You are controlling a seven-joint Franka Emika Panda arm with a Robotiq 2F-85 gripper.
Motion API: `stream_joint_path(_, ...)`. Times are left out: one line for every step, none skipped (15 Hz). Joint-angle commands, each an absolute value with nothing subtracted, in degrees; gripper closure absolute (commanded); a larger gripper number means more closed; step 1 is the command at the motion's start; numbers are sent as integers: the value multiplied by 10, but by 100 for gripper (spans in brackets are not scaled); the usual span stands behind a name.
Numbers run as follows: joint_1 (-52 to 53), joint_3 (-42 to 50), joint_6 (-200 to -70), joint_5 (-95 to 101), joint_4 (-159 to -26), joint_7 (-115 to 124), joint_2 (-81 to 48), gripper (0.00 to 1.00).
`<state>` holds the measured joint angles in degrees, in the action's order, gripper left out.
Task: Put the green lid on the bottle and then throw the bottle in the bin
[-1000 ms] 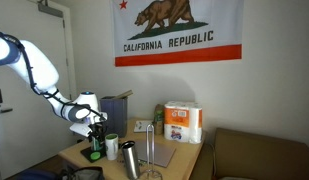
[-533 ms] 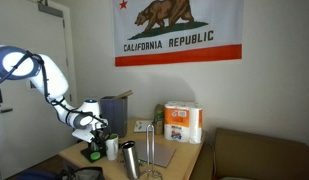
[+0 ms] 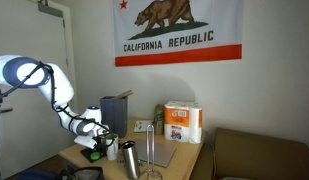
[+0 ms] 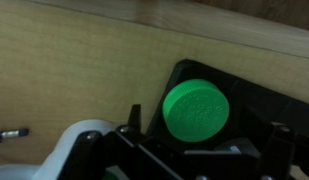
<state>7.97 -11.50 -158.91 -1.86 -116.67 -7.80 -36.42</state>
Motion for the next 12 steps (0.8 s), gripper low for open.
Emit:
stream_joint_path(73,-124,-1598,-10,-1142,-93,-391,0)
stream_joint_path(73,-125,-1596,-9,-1137,-94,-396,0)
stream_joint_path(75,-123,-1595,-6,-1133,-93,-400,0)
stream_joint_path(76,-122,-1594,-3,-1129,-93,-404,0)
stream_joint_path(78,-120,-1594,0,-1125,-92,-408,0)
stream_joint_path(77,-121,-1591,0,-1121,-95,-410,25)
stream_joint_path(78,-120,-1591,2,-1119,-94,-412,26)
stream_joint_path(78,-120,-1589,3,-1117,-94,-413,34)
stream_joint_path(80,-118,-1589,5,-1116,-92,-413,42)
stream_joint_path(80,-117,-1587,6,-1115,-91,-411,50)
stream_joint_path(83,-112,-1583,9,-1114,-88,-408,56)
stream_joint_path(85,-111,-1575,9,-1111,-85,-405,57)
